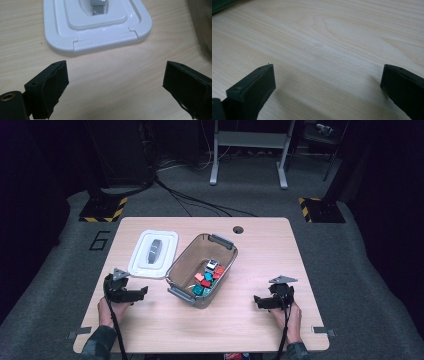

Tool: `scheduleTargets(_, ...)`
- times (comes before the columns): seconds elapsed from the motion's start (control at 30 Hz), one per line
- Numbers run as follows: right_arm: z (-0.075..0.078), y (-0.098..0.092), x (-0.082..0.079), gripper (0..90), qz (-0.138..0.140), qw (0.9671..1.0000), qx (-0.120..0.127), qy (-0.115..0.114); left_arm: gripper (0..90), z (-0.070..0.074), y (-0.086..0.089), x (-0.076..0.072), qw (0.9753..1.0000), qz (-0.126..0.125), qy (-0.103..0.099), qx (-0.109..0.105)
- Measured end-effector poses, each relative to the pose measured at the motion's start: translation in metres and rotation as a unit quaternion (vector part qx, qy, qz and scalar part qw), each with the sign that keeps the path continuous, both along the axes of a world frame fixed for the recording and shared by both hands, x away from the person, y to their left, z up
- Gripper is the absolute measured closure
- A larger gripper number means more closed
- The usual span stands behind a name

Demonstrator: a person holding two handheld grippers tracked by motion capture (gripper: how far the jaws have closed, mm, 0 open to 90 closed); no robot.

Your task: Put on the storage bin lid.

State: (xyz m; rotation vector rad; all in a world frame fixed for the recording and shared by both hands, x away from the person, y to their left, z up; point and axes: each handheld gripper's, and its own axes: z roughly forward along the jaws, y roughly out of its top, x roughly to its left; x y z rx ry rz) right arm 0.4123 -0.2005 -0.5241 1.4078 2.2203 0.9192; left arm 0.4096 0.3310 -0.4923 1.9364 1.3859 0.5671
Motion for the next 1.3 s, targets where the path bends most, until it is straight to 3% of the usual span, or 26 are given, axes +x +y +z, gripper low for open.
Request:
scheduleTargets(0.07, -0.001, 0.004, 0.0, 0.0, -0.015, 0.9999, -0.006, 0.001, 6.2, 0.003, -0.002, 0.009, 1.0, 0.001, -0.002, 0.01)
scheduleTargets(0.1, -0.002, 0.004, 0.002, 0.0, -0.004, 0.9997, -0.02, -0.01, 6.1, 0.004, -0.003, 0.013, 0.9999, 0.002, -0.001, 0.011)
scheduleTargets(0.17, -0.003, 0.003, 0.002, 0.0, -0.006, 0.9998, -0.014, -0.012, 5.1, 0.006, -0.005, 0.021, 0.9998, 0.009, -0.007, 0.018)
scheduleTargets(0.37, -0.005, 0.0, 0.0, 0.0, -0.005, 0.9995, -0.015, -0.026, 3.0, 0.011, -0.01, 0.048, 0.9998, 0.016, -0.004, 0.012)
scheduleTargets(0.57, -0.005, 0.0, 0.0, 0.0, -0.008, 0.9995, -0.014, -0.028, 1.9, 0.014, -0.015, 0.076, 0.9997, 0.022, 0.007, 0.008)
scheduleTargets(0.7, -0.005, 0.0, 0.0, 0.0, -0.007, 0.9995, -0.014, -0.028, 2.7, 0.017, -0.024, 0.091, 0.9996, 0.024, -0.005, 0.016)
scheduleTargets(0.73, -0.005, 0.0, 0.0, 0.0, -0.007, 0.9995, -0.014, -0.029, 5.0, 0.017, -0.027, 0.093, 0.9994, 0.02, -0.012, 0.025)
scheduleTargets(0.83, -0.005, 0.0, -0.001, 0.0, -0.007, 0.9995, -0.014, -0.028, 9.9, 0.015, -0.034, 0.101, 0.9996, 0.019, -0.003, 0.019)
scheduleTargets(0.87, -0.005, 0.0, 0.0, 0.0, -0.007, 0.9995, -0.014, -0.029, 12.7, 0.014, -0.037, 0.106, 0.9995, 0.017, -0.004, 0.026)
scheduleTargets(0.9, -0.005, 0.0, 0.0, 0.0, -0.007, 0.9995, -0.014, -0.028, 15.1, 0.013, -0.039, 0.109, 0.9993, 0.021, -0.009, 0.028)
scheduleTargets(0.97, -0.005, 0.0, 0.0, 0.0, -0.007, 0.9995, -0.014, -0.028, 17.8, 0.011, -0.042, 0.115, 0.9988, 0.029, -0.001, 0.039)
scheduleTargets(1.03, -0.005, 0.0, 0.0, 0.0, -0.006, 0.9995, -0.014, -0.029, 22.7, 0.009, -0.042, 0.119, 0.9987, 0.041, 0.002, 0.031)
scheduleTargets(1.1, -0.005, 0.0, -0.001, 0.0, -0.006, 0.9995, -0.013, -0.029, 33.3, 0.005, -0.042, 0.126, 0.9974, 0.065, 0.007, 0.029)
scheduleTargets(1.23, -0.005, 0.0, -0.001, 0.1, -0.005, 0.9995, -0.014, -0.029, 48.5, -0.003, -0.045, 0.131, 0.9967, 0.062, 0.01, 0.052)
scheduleTargets(1.3, -0.005, 0.0, -0.001, 0.1, -0.005, 0.9995, -0.014, -0.029, 57.5, -0.005, -0.044, 0.132, 0.9961, 0.071, 0.013, 0.052)
